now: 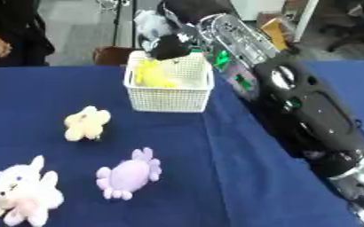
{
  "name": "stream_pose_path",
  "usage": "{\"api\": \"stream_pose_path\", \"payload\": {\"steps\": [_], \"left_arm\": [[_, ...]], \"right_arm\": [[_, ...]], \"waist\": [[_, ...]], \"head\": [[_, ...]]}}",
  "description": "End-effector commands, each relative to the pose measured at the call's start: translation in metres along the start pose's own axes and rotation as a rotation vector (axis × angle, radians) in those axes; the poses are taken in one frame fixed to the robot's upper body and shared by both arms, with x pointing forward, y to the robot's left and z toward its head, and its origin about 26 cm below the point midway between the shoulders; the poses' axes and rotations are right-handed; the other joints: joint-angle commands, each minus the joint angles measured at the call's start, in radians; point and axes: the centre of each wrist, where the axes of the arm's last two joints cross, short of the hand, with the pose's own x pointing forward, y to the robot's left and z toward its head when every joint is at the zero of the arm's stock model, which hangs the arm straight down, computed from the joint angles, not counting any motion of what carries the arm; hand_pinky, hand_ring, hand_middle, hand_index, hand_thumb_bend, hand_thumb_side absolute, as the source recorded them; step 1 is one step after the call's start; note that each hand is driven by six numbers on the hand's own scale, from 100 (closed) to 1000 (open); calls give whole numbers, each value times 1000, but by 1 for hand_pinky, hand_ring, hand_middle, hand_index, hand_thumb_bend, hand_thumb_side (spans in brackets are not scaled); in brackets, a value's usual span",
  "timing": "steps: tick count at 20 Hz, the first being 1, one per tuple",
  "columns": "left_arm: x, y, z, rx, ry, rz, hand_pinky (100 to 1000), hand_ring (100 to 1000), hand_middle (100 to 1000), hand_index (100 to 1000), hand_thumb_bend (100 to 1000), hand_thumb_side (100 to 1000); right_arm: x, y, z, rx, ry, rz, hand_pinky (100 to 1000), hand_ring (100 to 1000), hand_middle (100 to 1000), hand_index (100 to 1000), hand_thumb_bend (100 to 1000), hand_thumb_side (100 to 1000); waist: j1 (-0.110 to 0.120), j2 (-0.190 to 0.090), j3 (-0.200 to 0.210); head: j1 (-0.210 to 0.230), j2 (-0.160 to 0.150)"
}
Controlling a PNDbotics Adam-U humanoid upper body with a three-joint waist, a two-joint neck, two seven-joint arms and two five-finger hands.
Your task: Pick up objects on the table and place them in the box.
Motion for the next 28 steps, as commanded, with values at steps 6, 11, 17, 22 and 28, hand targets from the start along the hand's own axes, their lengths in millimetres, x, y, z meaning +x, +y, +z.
{"api": "stream_pose_path", "payload": {"steps": [6, 11, 17, 22, 28], "left_arm": [[5, -5, -7, 11, -36, 41, 724, 828, 785, 781, 100, 590], [5, -6, -7, 9, -35, 45, 724, 829, 785, 781, 100, 591], [5, -6, -7, 7, -35, 47, 725, 829, 785, 781, 100, 591], [5, -7, -7, 4, -35, 50, 725, 829, 785, 781, 100, 590], [5, -7, -7, 2, -37, 52, 725, 829, 785, 781, 100, 590]], "right_arm": [[-9, 14, -21, -90, 96, -15, 689, 572, 337, 466, 270, 735], [-19, 23, -24, -115, 156, -21, 686, 564, 330, 459, 280, 736], [-29, 34, -26, -135, 222, -20, 683, 560, 326, 455, 278, 735], [-35, 36, -26, -156, 253, -12, 682, 558, 324, 452, 280, 737], [-40, 44, -26, -150, 284, -14, 684, 564, 339, 486, 292, 741]], "waist": [[3, -10, 19], [1, -4, 24], [1, 2, 32], [0, 7, 33], [-1, 12, 41]], "head": [[-19, -22], [-22, -29], [-27, -36], [-30, -42], [-35, -46]]}}
